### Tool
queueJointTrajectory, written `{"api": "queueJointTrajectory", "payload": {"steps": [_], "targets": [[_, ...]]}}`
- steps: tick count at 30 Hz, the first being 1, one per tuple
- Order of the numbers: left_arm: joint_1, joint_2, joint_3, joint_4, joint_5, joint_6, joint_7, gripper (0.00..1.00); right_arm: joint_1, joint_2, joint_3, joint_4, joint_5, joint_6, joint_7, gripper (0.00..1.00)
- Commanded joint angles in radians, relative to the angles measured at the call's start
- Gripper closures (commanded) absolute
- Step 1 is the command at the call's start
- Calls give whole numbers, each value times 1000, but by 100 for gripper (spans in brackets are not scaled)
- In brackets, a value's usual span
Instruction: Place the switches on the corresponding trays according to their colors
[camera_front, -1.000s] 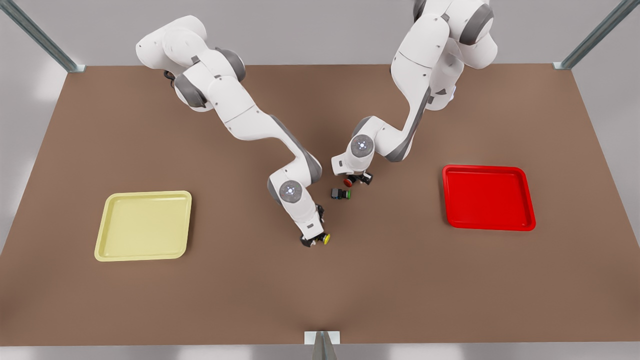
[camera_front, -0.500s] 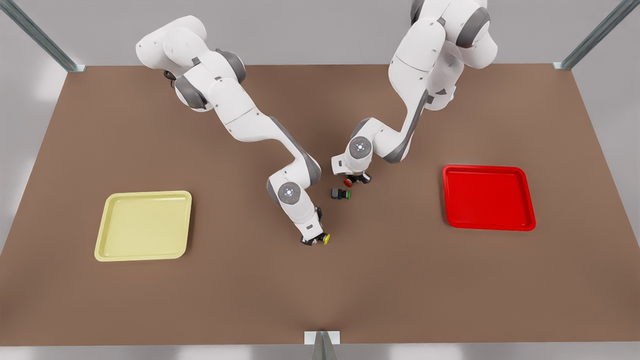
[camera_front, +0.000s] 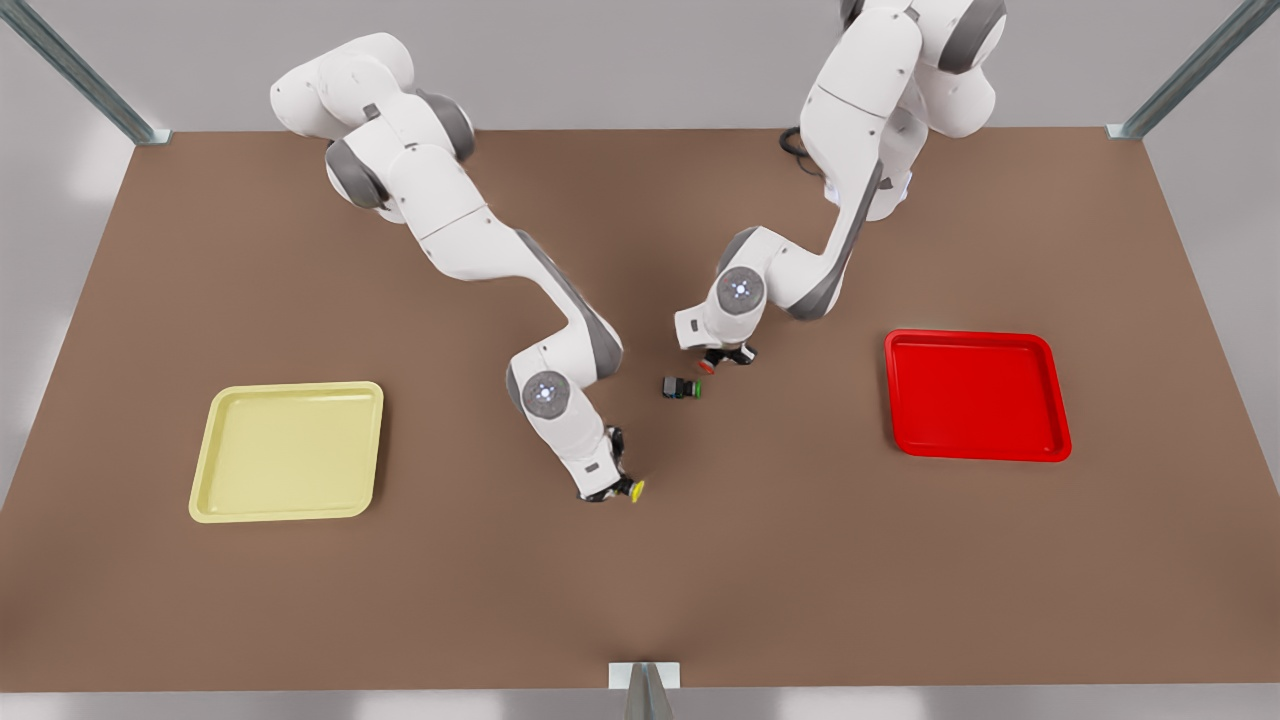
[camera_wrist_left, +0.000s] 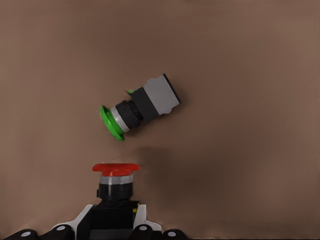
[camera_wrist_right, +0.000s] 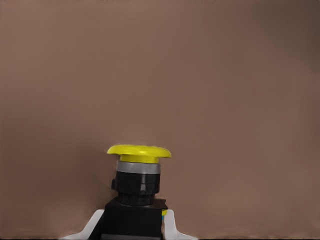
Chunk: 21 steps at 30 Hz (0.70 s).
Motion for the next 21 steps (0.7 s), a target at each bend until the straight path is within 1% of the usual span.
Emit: {"api": "queueJointTrajectory", "payload": {"steps": [1, 2, 3, 6, 7, 8, 9, 10, 12, 16, 17, 18, 19, 20, 21], "targets": [[1, -75, 63, -3, 3, -281, 67, 49, -52, -83, -20, -29, -42, -301, -61, 55], [1, -100, 112, -4, 4, -316, 106, 49, -81, -135, -54, -47, -68, -419, -150, 55], [1, -138, 172, -27, 7, -327, 107, 51, -110, -202, -98, -101, -73, -508, -248, 55], [1, -183, 405, -41, 92, -344, 138, 51, -273, -377, -103, -374, -116, -508, -455, 55], [2, -183, 460, -47, 132, -341, 138, 51, -317, -396, -129, -425, -116, -504, -540, 55], [2, -183, 498, -47, 147, -336, 138, 51, -317, -400, -193, -448, -119, -499, -619, 55], [2, -183, 520, -52, 162, -335, 136, 51, -320, -400, -235, -472, -120, -496, -676, 55], [4, -180, 534, -56, 170, -313, 138, 51, -329, -399, -267, -494, -143, -449, -718, 55], [53, -150, 535, -62, 188, -220, 136, 51, -351, -364, -318, -491, -148, -376, -777, 55], [129, -126, 535, -75, 215, -172, 140, 51, -378, -258, -351, -488, -145, -217, -785, 55], [142, -112, 537, -75, 221, -157, 140, 51, -385, -248, -351, -486, -145, -205, -790, 55], [159, -104, 535, -73, 227, -135, 138, 51, -386, -247, -351, -483, -134, -205, -788, 0], [163, -103, 535, -73, 230, -135, 140, 50, -391, -248, -351, -466, -134, -212, -787, 0], [171, -103, 535, -73, 230, -135, 149, 34, -392, -248, -351, -463, -134, -212, -787, 0], [173, -98, 535, -75, 230, -135, 152, 0, -394, -248, -351, -449, -134, -217, -785, 0]]}}
